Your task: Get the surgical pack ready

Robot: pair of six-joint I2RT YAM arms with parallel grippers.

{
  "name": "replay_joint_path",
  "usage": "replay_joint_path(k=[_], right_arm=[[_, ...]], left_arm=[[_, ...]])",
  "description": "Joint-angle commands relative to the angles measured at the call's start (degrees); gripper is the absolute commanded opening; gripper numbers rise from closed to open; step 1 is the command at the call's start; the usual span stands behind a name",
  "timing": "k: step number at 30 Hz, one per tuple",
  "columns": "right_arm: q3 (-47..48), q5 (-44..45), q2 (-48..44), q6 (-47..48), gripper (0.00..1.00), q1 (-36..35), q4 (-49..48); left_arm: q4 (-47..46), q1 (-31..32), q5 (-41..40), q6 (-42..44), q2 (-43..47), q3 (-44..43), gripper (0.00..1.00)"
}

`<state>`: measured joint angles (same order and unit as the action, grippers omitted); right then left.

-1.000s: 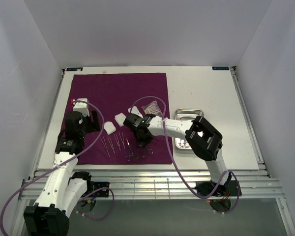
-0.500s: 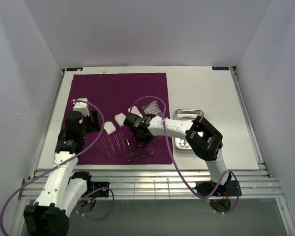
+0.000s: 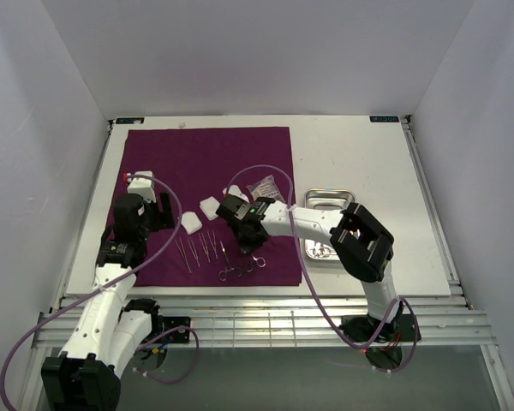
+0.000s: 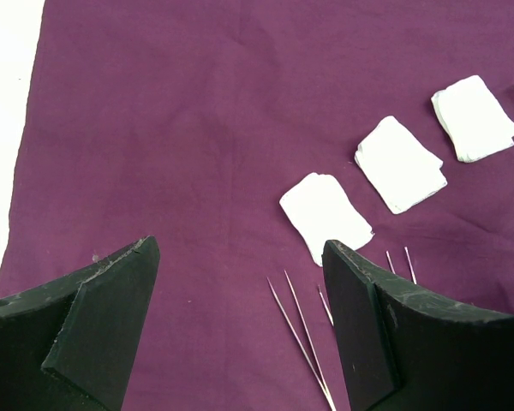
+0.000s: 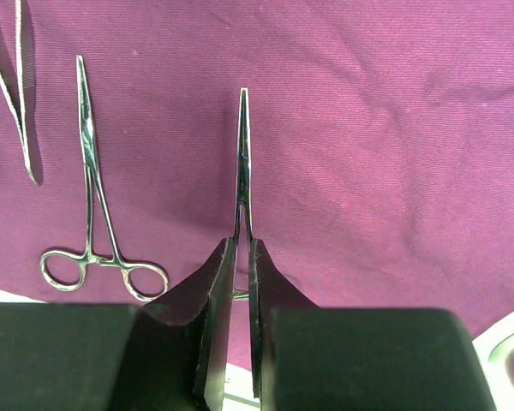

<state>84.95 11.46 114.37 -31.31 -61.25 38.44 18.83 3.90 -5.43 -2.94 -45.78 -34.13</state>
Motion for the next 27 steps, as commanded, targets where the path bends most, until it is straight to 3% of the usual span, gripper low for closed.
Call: replay_joint_path(k=[1, 7, 16, 22, 27], right_arm=[[0.57, 0.75, -2.83, 0.2, 0.08, 0.17, -1.43], [2.58, 1.8, -4.24, 0.28, 0.08, 1.13, -1.52], [7.51, 6.28, -12.31, 1.86, 0.08, 8.77, -1.7], [-0.56, 11.3, -20.39, 6.16, 0.08, 15.99, -2.56], [-1.63, 4.63, -18.31, 9.33, 0.08, 14.94, -4.41]], left_arm=[[-0.72, -0.12, -0.46, 0.3, 0.08, -1.03, 0.88], [-0.64, -0.12, -0.63, 0.57, 0.16, -1.11, 0.88], [-0.64, -0.12, -0.19, 0.83, 0.08, -1.2, 0.88], [-0.55, -0.12, -0.28, 1.18, 0.16, -1.11, 0.88], [-0.46, -0.12, 0.51, 1.36, -0.71, -1.38, 0.88]])
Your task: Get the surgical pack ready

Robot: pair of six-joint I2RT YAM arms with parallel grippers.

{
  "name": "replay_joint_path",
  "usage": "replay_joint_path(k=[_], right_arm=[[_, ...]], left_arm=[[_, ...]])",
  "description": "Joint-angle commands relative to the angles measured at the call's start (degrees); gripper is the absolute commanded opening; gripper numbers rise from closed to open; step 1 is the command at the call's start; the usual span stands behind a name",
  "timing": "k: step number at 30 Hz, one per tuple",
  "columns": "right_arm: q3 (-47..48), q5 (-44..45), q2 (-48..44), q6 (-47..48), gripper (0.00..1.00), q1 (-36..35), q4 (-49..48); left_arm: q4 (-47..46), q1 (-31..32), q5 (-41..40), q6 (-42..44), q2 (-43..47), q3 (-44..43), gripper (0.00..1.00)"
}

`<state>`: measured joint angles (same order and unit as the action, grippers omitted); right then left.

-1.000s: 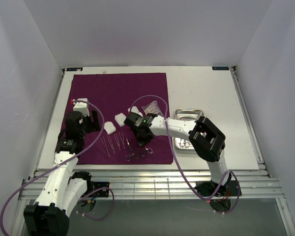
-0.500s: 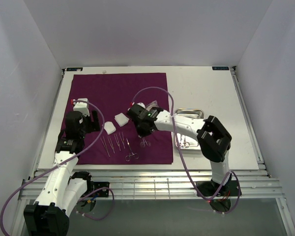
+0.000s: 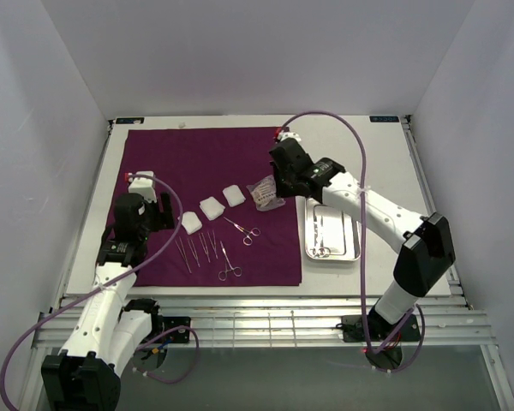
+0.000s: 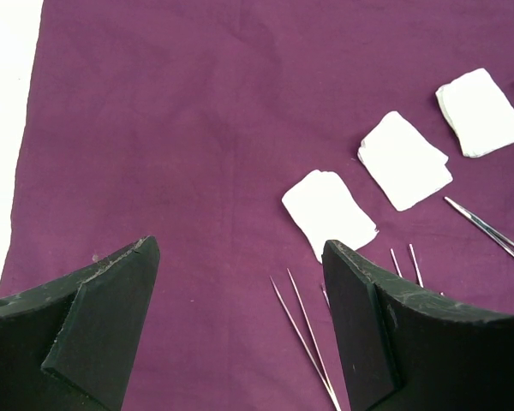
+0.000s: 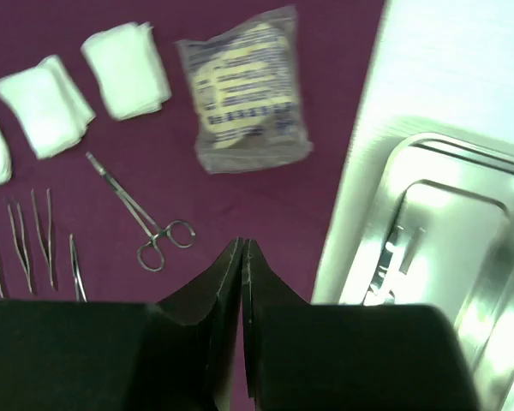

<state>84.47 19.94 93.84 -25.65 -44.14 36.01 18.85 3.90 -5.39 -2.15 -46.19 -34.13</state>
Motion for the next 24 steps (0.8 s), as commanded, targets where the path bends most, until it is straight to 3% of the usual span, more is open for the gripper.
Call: replay_joint_path(k=[1, 2, 5, 6, 9, 13, 24], right_arm=[[-1.75, -6.12, 2.74, 5.33, 0.08, -2.7, -6.35], [-1.76, -11.8, 4.32, 9.35, 0.08, -3.75, -8.57], [2.18, -17.39, 10.99, 13.59, 0.2, -4.81, -10.0], [3.5, -18.18, 12.66, 14.65, 0.32, -4.99, -9.73], [10.0, -18.01, 19.26, 18.43, 0.46, -5.87, -6.49], [13.97, -18.97, 25.15, 21.16, 0.46, -7.27, -4.19], [13.63, -17.48, 29.73, 21.78, 0.4, -9.56, -2.61]], left_arm=[[-0.48, -0.21, 0.55, 0.57, -0.39, -1.38, 0.88], [-0.4, -0.12, 0.55, 0.57, -0.39, -1.47, 0.88], [0.04, -0.12, 0.47, 0.75, -0.3, -1.82, 0.88], [0.31, -0.21, 0.38, 0.92, -0.21, -1.9, 0.88], [0.66, -0.21, -0.24, 1.62, 0.14, -1.91, 0.88], [0.84, -0.21, -0.94, 1.8, 0.14, -1.82, 0.88], [0.48, -0.12, -0.59, 1.8, -1.09, -1.82, 0.88]])
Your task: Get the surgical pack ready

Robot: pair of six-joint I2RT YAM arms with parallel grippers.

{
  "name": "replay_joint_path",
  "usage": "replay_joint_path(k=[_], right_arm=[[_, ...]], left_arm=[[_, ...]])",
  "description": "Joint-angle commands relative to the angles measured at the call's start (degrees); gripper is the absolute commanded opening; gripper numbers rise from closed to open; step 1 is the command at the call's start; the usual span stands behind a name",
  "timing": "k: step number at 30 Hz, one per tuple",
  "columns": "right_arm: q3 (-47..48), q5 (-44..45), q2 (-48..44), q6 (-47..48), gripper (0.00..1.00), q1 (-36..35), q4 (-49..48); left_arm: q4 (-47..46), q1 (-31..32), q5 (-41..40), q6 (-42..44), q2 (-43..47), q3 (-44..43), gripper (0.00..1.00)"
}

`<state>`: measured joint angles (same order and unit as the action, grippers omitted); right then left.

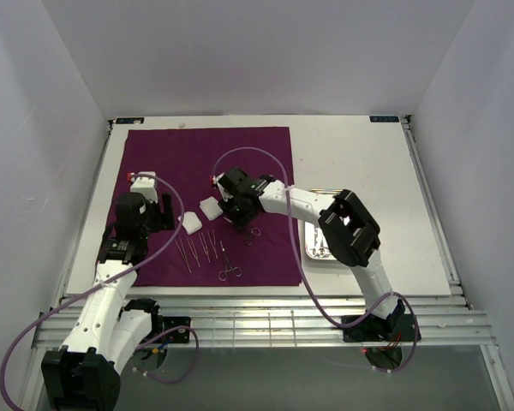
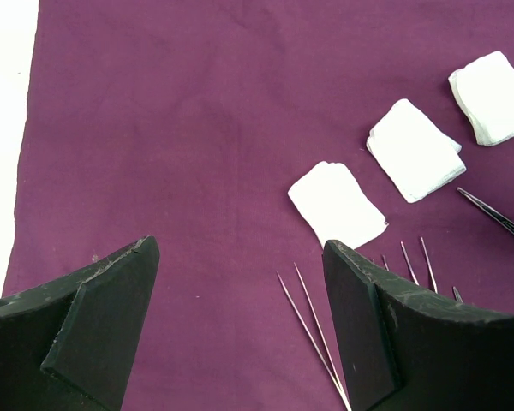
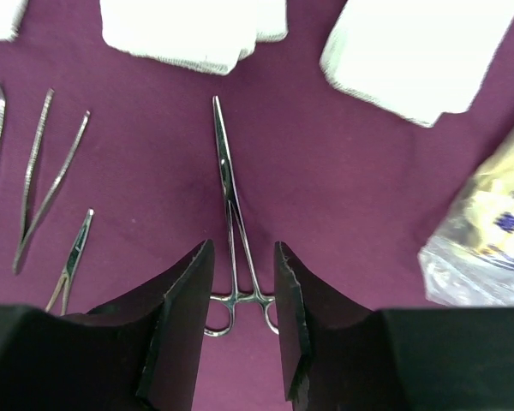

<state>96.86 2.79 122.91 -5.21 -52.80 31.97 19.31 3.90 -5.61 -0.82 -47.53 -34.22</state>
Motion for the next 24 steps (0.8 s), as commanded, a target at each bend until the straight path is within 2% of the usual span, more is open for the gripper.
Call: replay_joint_path(k=[1, 16, 24], right_arm=[[0.97, -0.24, 0.49, 1.35, 0.4, -1.69, 1.26], [-3.17, 2.05, 1.54, -0.76, 0.37, -1.96, 1.87], [-3.08, 6.79, 4.0, -1.99, 0.27, -1.96, 6.79]], left_arm=[[0.03, -0.12, -0.37, 0.47, 0.16, -1.73, 0.88], [-0.15, -0.12, -0.63, 0.47, 0.15, -1.55, 0.88], [-0.15, -0.12, -0.72, 0.47, -0.11, -1.47, 0.89]])
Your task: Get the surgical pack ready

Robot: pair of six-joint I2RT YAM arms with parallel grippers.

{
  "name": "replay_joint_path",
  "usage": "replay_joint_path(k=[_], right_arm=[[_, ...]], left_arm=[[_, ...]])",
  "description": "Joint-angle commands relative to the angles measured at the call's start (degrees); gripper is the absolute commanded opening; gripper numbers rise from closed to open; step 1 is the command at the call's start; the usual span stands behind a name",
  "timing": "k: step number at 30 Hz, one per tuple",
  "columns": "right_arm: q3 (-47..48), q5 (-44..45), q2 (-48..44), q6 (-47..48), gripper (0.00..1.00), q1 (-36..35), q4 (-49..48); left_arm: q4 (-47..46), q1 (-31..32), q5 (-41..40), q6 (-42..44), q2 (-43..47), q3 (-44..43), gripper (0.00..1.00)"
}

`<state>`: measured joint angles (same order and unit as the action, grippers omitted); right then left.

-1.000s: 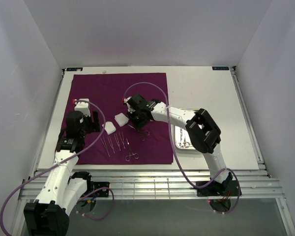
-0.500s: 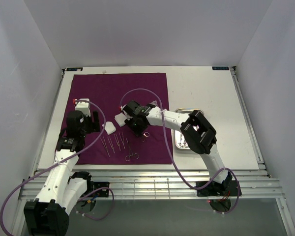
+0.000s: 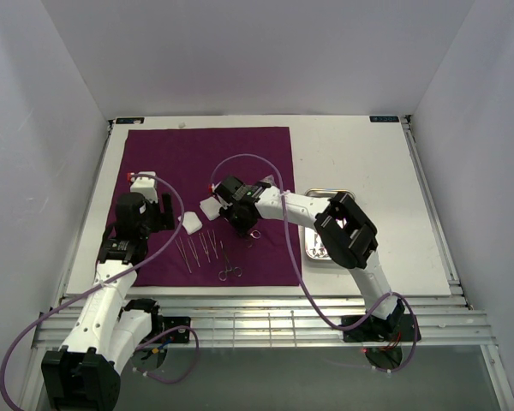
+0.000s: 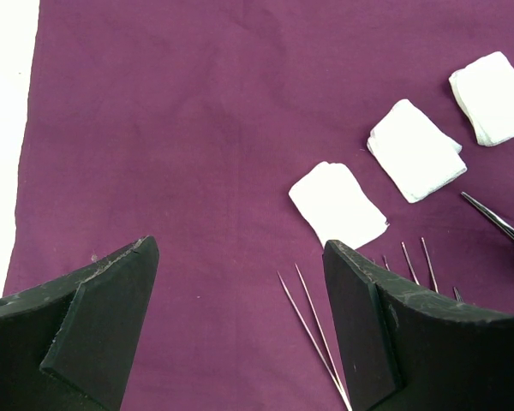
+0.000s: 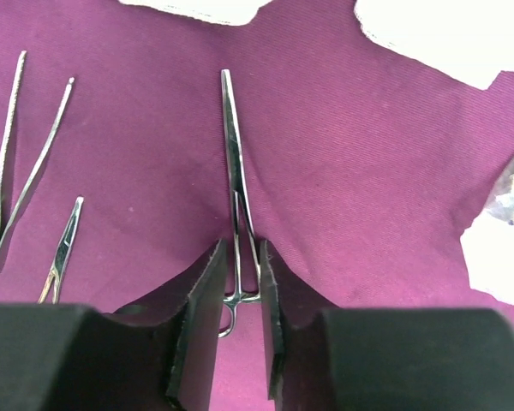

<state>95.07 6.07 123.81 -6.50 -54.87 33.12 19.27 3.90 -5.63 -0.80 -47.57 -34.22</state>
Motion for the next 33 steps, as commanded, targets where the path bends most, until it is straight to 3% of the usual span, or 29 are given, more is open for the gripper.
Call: replay_joint_path(k=[1, 14, 18, 21, 33], right_arm=[[-0.5, 4.04, 3.45, -0.79, 0.26, 0.12, 6.59], [0.47, 3.43, 4.77, -0.79, 0.26, 0.03, 10.12], [0.56, 3.95, 5.39, -0.97, 0.09, -0.15, 9.68], [0.82, 4.83, 5.22, -0.97, 0.08, -0.41, 9.59], [-6.03, 2.37, -6.11, -5.89, 0.08, -0.5, -1.39]], left_arm=[[-0.11, -0.12, -0.7, 0.45, -0.15, -1.55, 0.89], [-0.02, -0.12, -0.96, 0.45, -1.12, -1.82, 0.88], [-0.02, -0.12, -1.23, 0.45, -0.94, -1.73, 0.88], [-0.02, -0.12, -1.23, 0.45, -0.94, -1.73, 0.89], [-0.02, -0.12, -1.14, 0.45, -0.94, -1.73, 0.88]])
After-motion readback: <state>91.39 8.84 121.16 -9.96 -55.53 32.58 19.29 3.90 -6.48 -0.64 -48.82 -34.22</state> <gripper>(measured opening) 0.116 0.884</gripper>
